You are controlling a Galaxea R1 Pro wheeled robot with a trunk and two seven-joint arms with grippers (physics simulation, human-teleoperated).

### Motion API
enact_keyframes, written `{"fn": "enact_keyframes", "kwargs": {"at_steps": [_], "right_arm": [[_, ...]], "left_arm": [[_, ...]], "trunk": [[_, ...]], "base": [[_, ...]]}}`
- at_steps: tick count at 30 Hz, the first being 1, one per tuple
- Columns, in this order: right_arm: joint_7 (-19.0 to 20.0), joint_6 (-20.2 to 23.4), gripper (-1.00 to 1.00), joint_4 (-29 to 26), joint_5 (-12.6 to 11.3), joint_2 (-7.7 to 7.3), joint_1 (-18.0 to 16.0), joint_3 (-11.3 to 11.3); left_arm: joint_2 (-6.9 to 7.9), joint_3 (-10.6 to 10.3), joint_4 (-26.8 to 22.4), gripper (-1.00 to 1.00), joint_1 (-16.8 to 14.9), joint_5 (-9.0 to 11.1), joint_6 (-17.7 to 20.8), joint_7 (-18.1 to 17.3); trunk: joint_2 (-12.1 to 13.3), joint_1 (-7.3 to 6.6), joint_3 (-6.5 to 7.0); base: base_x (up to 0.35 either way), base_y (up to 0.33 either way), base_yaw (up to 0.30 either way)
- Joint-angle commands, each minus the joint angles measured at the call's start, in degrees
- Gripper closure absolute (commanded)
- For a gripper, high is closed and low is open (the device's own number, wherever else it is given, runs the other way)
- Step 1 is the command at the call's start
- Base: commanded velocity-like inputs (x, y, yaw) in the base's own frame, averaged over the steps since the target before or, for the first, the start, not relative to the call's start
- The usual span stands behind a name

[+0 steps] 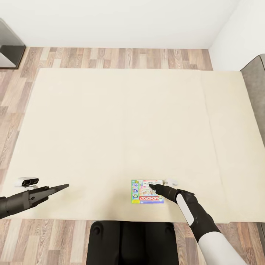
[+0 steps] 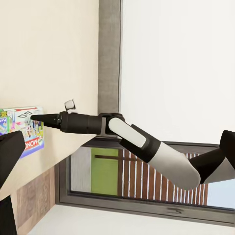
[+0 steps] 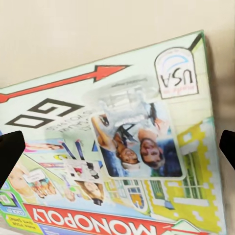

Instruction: Put all the toys in the child's room - the three board games (two on the bed and one on the table), the two jigsaw puzzles on the table, and the tennis ball on the table - inside the toy box on the table in the child's room.

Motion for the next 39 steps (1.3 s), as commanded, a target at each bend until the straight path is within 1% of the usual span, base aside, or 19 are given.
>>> {"fn": "enact_keyframes", "kwargs": {"at_steps": [1,26,32,39], "right_arm": [[0.1,0.3,-1.00,-0.1,-0.1,0.01,0.0,0.0],[0.1,0.3,-1.00,-0.1,-0.1,-0.04,0.0,-0.1],[0.1,0.3,-1.00,-0.1,-0.1,-0.04,0.0,-0.1],[0.1,0.3,-1.00,-0.1,-0.1,-0.08,0.0,-0.1]], "left_arm": [[0.02,0.0,0.0,-1.00,0.0,0.0,0.6,-0.2],[0.01,0.0,0.0,-1.00,0.0,0.0,0.6,-0.1],[0.02,0.0,0.0,-1.00,0.0,0.0,0.6,-0.2],[0.02,0.0,0.0,-1.00,0.0,0.0,0.6,-0.2]], "trunk": [[-0.1,0.03,-0.06],[-0.1,0.03,-0.06],[-0.1,0.03,-0.06],[-0.1,0.03,-0.06]], "base": [[0.000,0.028,0.000],[0.000,0.076,0.000],[0.000,0.137,0.000],[0.000,0.027,0.000]]}}
